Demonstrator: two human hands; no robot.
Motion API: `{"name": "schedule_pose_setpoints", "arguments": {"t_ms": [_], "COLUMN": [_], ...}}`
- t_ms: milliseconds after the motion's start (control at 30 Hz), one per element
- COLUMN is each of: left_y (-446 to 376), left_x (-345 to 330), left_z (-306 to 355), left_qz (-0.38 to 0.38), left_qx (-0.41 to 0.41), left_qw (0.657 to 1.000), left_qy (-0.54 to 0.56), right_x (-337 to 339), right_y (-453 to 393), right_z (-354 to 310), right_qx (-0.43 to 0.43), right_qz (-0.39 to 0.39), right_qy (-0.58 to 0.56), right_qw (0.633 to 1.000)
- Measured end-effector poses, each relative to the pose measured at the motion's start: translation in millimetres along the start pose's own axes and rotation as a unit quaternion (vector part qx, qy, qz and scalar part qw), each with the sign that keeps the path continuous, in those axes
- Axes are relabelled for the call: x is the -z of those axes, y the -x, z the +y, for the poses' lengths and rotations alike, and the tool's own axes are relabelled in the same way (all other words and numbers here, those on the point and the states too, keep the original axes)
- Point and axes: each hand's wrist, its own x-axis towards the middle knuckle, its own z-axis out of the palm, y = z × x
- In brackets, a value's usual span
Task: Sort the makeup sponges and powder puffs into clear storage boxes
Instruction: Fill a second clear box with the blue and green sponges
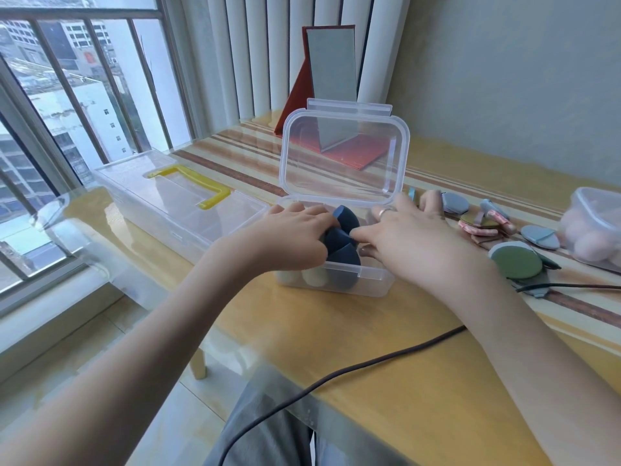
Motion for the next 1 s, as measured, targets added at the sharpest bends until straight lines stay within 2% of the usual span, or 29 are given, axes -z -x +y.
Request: {"name": "schedule_pose_setpoints", "arguments": {"t_ms": [67,133,233,300,400,467,600,700,833,1000], "left_y": [0,1,6,11,20,24,27,28,28,31], "left_x": [-1,-1,-2,-3,-9,-15,-29,-37,-35,-33], "left_z": [-1,-2,-3,-3,-2,-2,-4,-3,-4,-1], "left_qz": [-0.002,0.013,0.067,0.115,0.199,0.248,0.305,0.309,0.291,0.279], "left_qx": [-0.007,-0.012,-0.001,-0.002,-0.035,-0.05,-0.033,-0.032,-0.031,-0.026], "left_qw": [1.0,1.0,0.994,0.984,0.969,0.957,0.945,0.944,0.942,0.942], "left_qy": [-0.008,0.004,0.081,0.134,0.142,0.144,0.109,0.114,0.161,0.184], "right_x": [-3,-2,-4,-5,-5,-3,1,-3,-12,-13], "right_y": [-2,-5,-7,-7,-8,-7,-6,-7,-14,-20], "right_z": [-3,0,5,6,10,18,30,21,2,8], "right_qx": [0.02,0.014,-0.002,-0.004,-0.002,0.002,0.011,0.021,0.034,0.043], "right_qz": [0.06,0.032,-0.015,0.031,0.114,0.097,0.072,0.088,0.113,0.077], "right_qy": [0.011,-0.034,-0.095,-0.114,-0.198,-0.275,-0.345,-0.35,-0.304,-0.342], "right_qw": [0.998,0.999,0.995,0.993,0.973,0.956,0.936,0.932,0.945,0.935]}}
